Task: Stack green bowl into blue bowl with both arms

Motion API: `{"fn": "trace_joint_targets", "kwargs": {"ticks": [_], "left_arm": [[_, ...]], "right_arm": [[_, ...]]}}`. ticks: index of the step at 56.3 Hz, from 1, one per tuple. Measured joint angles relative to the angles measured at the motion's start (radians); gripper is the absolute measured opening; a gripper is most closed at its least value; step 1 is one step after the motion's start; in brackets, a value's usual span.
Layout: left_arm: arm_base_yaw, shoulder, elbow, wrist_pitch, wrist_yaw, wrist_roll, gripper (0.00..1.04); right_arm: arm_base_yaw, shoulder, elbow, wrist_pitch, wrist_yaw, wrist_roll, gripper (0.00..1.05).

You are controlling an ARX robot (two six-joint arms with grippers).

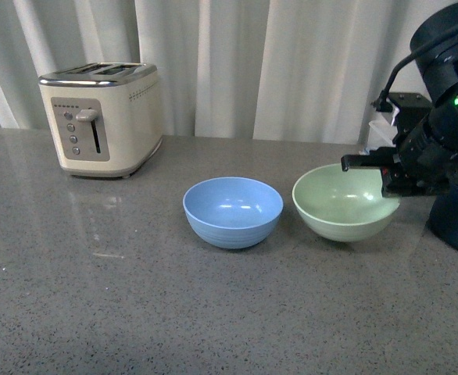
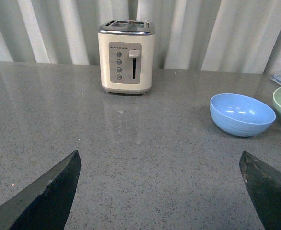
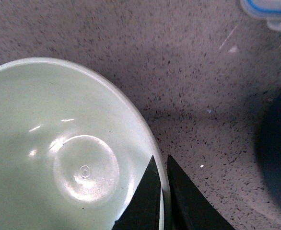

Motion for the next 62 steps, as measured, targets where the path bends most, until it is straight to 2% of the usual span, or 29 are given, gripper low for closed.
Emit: {"fn": "trace_joint_targets", "kwargs": {"ticks": [16,36,62], "left_arm": [[0.000,0.000,0.000,0.000,0.000,0.000,0.98],[0.000,0.000,0.000,0.000,0.000,0.000,0.98],[0.000,0.000,0.000,0.000,0.000,0.000,0.98]], "right_arm": [[0.066,-0.177,-0.011,0.029,-0.047,-0.029,0.01],[0.231,-0.172,0.014,0.061,-0.068,-0.032,0.01],[0.250,0.030,0.156,0.042,0.000,-0.038,0.01]]}}
